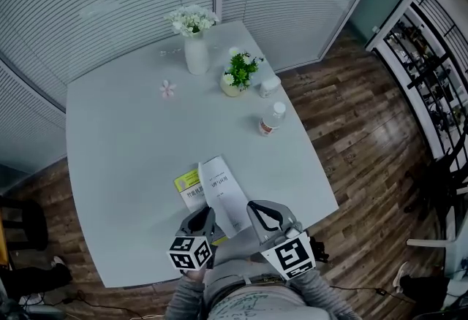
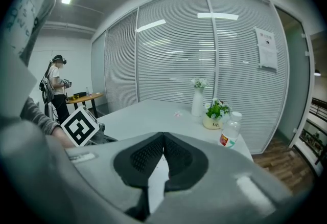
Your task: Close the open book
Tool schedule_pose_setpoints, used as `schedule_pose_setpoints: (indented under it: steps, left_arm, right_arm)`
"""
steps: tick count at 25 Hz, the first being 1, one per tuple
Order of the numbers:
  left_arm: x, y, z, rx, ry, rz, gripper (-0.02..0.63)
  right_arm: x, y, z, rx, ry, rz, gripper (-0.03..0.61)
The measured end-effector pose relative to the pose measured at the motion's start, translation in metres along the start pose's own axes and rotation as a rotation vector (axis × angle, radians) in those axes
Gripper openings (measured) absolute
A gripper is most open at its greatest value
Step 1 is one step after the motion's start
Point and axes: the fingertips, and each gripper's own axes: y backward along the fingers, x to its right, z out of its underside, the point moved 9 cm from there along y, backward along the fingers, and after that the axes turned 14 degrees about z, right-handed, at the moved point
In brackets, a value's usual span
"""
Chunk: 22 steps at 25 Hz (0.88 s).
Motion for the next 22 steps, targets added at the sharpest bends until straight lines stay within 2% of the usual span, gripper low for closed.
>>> schedule_pose_setpoints:
  steps: [5, 11, 22]
  left_arm:
    - [0.018, -0.034, -0.005, 0.018, -0.002, 0.097, 0.028]
    - [0.026, -0.075, -0.003, 0.018, 0.007, 0.141, 0.028]
    - [0.013, -0.114, 0.008, -0.051, 0.062, 0.081, 0.028]
  right_arm:
    - [0.009, -0.001, 0.003, -0.01, -0.002, 0.006, 0.002]
    - [0.024, 0.001, 0.009, -0.023, -0.01, 0.021, 0.002]
    - [0.049, -0.001, 0.019, -0.045, -0.02, 0.045, 0.002]
